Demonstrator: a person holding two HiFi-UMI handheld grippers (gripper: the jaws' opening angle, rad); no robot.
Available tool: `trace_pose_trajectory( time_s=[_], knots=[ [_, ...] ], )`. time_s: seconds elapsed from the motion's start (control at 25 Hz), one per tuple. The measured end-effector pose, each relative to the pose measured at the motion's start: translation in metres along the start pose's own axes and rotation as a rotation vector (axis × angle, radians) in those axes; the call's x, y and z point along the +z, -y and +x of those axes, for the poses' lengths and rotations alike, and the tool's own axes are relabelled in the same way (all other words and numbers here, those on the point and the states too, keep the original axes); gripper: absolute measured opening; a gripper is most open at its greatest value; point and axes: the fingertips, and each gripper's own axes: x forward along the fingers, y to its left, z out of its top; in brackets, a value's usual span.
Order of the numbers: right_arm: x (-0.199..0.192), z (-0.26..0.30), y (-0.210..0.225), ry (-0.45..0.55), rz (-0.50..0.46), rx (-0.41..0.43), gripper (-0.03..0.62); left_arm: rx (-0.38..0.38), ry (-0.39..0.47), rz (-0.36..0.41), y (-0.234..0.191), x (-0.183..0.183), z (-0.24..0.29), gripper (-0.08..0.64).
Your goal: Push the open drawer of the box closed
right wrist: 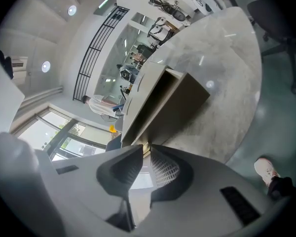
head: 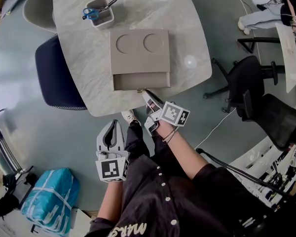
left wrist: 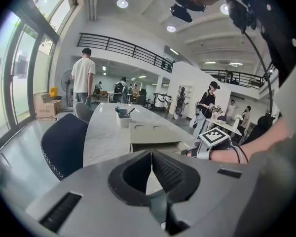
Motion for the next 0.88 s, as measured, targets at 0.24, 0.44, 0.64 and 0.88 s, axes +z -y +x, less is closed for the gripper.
trace_pose_trajectory(
  time_s=[0.24, 0.44, 0.64, 0.88],
  knots=[
    [0.018, 0.019, 0.000, 0.014, 0.012, 0.009, 0.041, 0.003, -0.013, -0.001, -0.001, -0.001, 0.006, 0.018],
    [0.030, 0.030, 0.001, 0.025, 0.018, 0.015, 0.041, -0.001, -0.027, -0.001, 0.001, -0.005, 0.009, 0.018],
    [0.040, 0.039, 0.000, 0.036, 0.029, 0.022, 0.041, -0.001, -0.035, -0.001, -0.001, -0.006, 0.014, 0.018],
    [0.048, 0.045, 0.000, 0.049, 0.048, 0.025, 0.041, -0.001, -0.044, -0.002, -0.002, -0.008, 0.017, 0.018]
  ],
)
